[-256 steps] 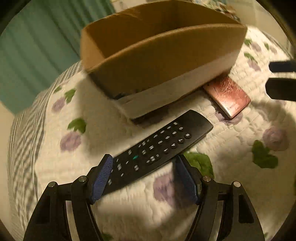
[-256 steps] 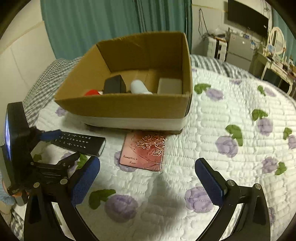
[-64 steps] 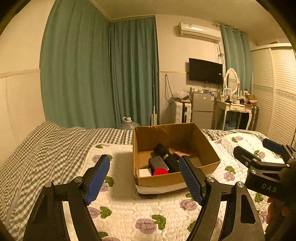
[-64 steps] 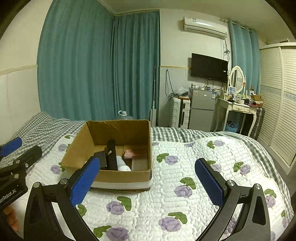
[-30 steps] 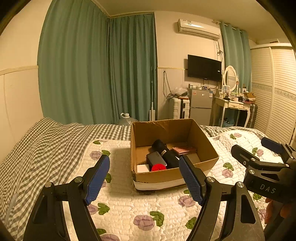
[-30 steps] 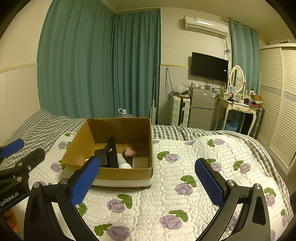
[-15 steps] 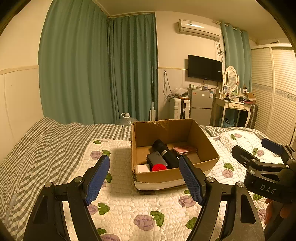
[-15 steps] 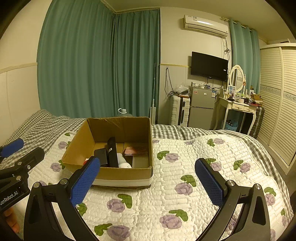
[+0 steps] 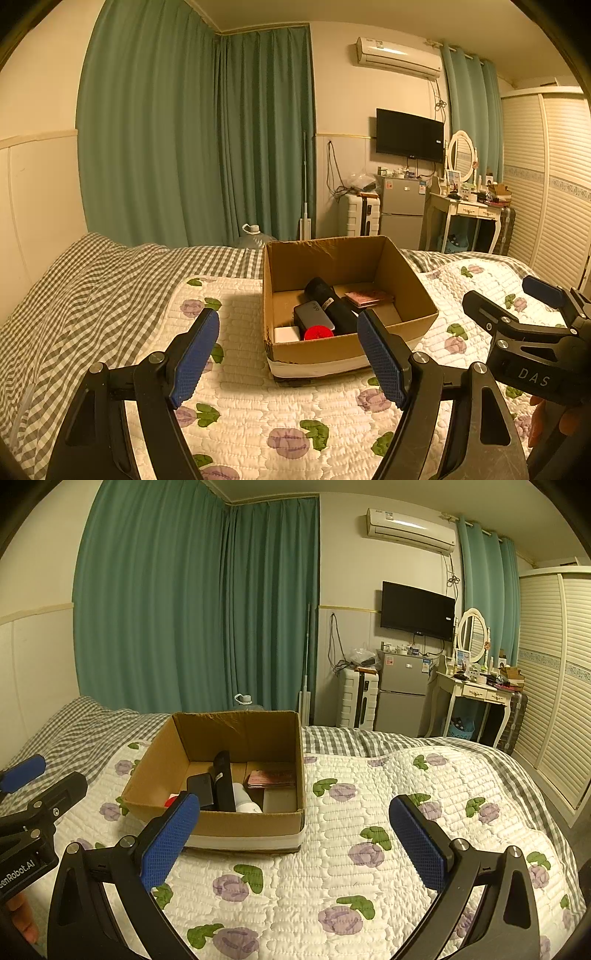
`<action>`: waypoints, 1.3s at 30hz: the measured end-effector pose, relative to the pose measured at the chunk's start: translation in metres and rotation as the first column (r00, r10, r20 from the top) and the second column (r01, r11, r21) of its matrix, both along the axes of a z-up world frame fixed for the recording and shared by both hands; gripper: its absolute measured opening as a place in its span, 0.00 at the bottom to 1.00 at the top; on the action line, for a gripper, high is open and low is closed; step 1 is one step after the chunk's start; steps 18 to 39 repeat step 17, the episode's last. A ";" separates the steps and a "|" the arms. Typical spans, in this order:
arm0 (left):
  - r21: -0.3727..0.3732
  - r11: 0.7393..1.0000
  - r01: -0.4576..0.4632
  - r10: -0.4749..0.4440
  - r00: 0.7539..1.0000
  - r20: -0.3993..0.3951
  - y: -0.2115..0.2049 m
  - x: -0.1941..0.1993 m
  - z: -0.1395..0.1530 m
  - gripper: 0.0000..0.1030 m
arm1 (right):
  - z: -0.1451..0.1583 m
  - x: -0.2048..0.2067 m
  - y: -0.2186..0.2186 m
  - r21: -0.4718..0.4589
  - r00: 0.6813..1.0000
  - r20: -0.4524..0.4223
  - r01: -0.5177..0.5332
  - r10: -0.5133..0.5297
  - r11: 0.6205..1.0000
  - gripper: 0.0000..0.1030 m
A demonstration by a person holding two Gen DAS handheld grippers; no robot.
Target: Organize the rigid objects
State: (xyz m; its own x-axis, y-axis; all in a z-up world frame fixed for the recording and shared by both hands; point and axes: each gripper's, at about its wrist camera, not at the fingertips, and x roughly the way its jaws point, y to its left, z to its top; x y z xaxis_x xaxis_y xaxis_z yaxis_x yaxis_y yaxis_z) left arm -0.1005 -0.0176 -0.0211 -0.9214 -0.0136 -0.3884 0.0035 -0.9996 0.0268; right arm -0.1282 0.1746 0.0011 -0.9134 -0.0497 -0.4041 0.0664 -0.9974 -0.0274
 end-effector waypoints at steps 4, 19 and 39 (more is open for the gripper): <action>0.000 1.000 -0.003 0.003 1.000 -0.001 0.000 0.000 0.000 0.78 | 0.000 0.000 0.000 0.001 1.000 0.001 0.001 -0.001 1.000 1.00; 0.004 1.000 0.000 0.000 1.000 -0.008 0.002 0.002 -0.001 0.78 | -0.002 -0.002 0.000 0.002 1.000 0.014 0.008 -0.008 1.000 1.00; 0.004 1.000 0.000 0.000 1.000 -0.008 0.002 0.002 -0.001 0.78 | -0.002 -0.002 0.000 0.002 1.000 0.014 0.008 -0.008 1.000 1.00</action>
